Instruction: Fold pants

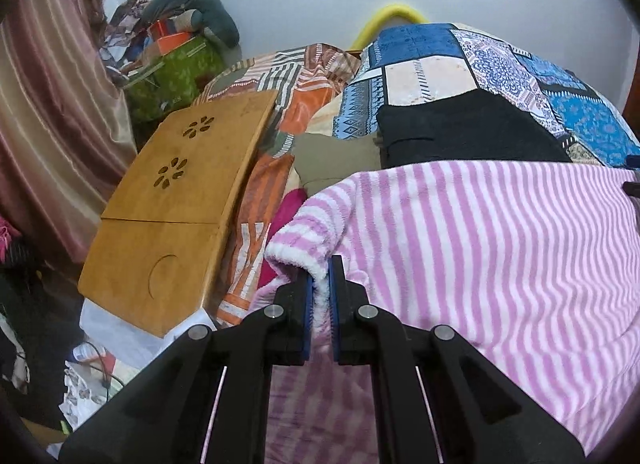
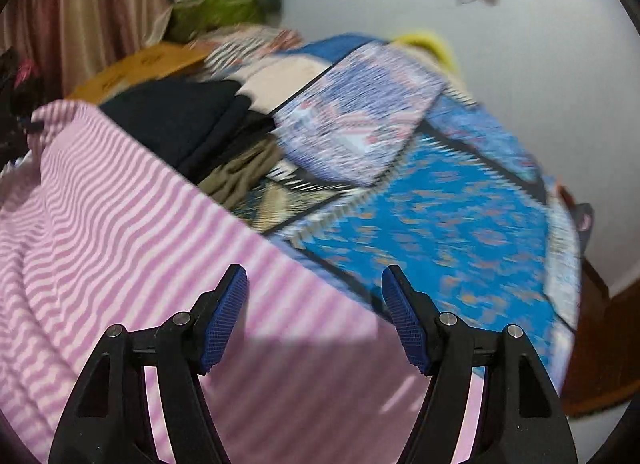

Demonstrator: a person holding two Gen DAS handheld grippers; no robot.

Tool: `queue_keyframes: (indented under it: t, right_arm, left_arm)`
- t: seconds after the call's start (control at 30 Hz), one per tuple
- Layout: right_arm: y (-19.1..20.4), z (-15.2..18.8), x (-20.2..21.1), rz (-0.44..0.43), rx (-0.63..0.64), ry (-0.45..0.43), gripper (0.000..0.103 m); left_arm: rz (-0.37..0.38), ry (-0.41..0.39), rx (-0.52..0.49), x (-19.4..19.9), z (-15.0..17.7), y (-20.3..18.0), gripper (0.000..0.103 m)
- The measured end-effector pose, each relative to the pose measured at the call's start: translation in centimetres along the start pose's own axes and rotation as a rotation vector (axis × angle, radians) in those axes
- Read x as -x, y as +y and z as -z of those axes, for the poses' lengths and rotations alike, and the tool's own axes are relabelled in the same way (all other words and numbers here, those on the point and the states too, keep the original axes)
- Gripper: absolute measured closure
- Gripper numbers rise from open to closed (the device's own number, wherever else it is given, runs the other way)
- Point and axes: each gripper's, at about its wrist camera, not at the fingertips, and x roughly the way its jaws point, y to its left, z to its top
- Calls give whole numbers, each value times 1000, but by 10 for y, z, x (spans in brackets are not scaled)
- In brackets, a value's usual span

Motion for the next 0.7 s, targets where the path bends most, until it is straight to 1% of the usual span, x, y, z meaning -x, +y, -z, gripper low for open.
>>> queue_keyframes:
  t: [0.07,0.13,0.2,0.23,0.3,0.37,0.4,0.47,0.53,0.63,0.7]
  right_arm:
    - [-1,2,-3,-18,-17,-12,36]
    - [-7,6,-6,-46,-83,-12,36]
    - [-5,7,-7,-49,-109,-20,38]
    - [-2,9,-5,-43,-103,-23,44]
    - [6,8,-2,-45,-102,-23,59]
    - [12,7,3,-56,-92,-19,91]
    - [18,8,5,-57,-78,-11,94]
    - [23,9,10,-38,-55,-14,95]
    - [23,13,21,-52,-87,-37,96]
    - [22,21,49,-61,-126,-96,96]
    - [26,27,70,-68,-127,-112,96]
  left_arm:
    - [14,3,6,-3,3,4,96]
    - [24,3,20,-7,5,7,96]
    - [26,7,38,-14,8,9,96]
    - [32,16,44,-17,10,9,96]
    - [33,27,51,-22,14,6,96]
    - [35,29,53,-21,15,4,96]
    - [40,30,55,-19,14,3,96]
    - [38,28,46,-10,12,1,96]
    - [35,19,37,1,9,1,96]
    - [40,-10,38,29,4,6,96]
    - [42,-22,38,46,4,8,96]
